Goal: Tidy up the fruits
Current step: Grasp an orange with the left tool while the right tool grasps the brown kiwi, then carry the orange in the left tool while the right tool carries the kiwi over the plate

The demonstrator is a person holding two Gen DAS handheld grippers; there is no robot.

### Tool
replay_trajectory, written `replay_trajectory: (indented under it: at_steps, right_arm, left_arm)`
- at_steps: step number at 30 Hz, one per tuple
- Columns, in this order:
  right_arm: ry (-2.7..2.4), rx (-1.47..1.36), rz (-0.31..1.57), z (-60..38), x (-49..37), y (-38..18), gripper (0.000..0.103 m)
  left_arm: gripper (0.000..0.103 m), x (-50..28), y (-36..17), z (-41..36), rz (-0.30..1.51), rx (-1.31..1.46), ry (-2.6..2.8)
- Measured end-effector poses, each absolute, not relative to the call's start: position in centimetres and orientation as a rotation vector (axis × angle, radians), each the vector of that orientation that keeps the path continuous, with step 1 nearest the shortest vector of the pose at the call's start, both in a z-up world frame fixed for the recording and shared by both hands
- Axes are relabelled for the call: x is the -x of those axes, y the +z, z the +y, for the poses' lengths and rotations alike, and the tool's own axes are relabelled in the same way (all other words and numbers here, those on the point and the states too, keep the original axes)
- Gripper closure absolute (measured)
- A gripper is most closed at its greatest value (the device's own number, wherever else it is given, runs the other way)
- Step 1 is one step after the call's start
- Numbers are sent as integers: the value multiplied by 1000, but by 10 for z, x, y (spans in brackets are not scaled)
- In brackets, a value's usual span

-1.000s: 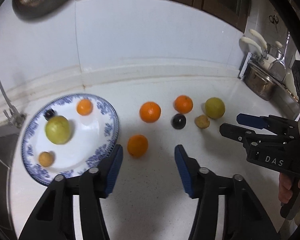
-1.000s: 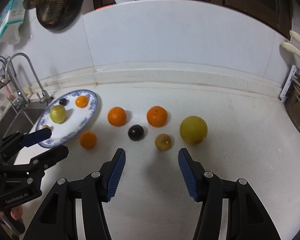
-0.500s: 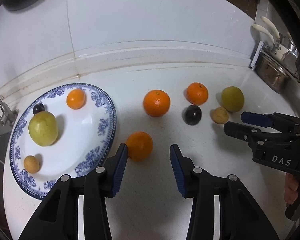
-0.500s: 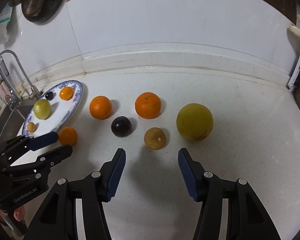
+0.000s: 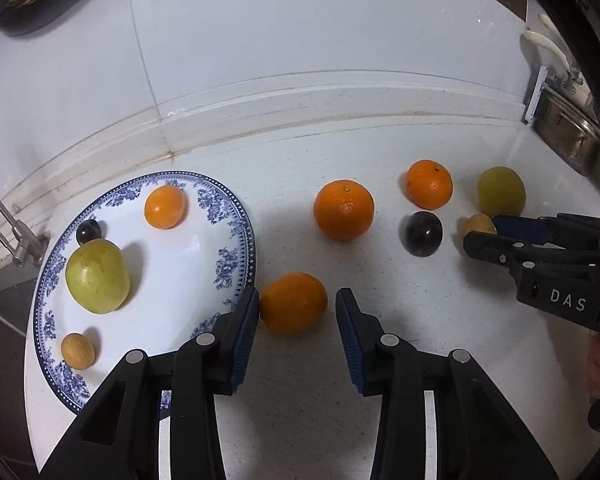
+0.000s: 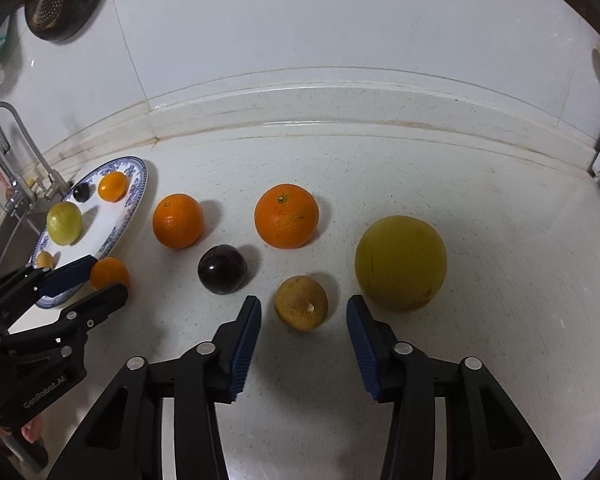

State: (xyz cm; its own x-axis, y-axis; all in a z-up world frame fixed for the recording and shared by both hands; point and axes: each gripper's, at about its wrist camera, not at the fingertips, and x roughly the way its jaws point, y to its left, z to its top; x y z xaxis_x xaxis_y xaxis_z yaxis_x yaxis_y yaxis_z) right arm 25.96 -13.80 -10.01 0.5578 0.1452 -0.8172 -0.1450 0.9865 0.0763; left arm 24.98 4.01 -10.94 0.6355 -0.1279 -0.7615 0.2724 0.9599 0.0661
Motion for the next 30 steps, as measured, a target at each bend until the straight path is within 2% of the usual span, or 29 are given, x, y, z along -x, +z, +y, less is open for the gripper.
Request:
replay_trajectory:
  at_steps: [6,13,30]
  right_arm:
    - [183,1,977,-138,-261,-103,74]
    - [198,13,951,-130,-247,-93,74]
    - [291,-3,846,-99,-209,-42,74]
  left_arm:
    - [69,-249,-110,41,848,-188,-223]
    - [69,-244,-105,43,843,-157,-247]
    - [69,-207,-52,55,741,-87,-288]
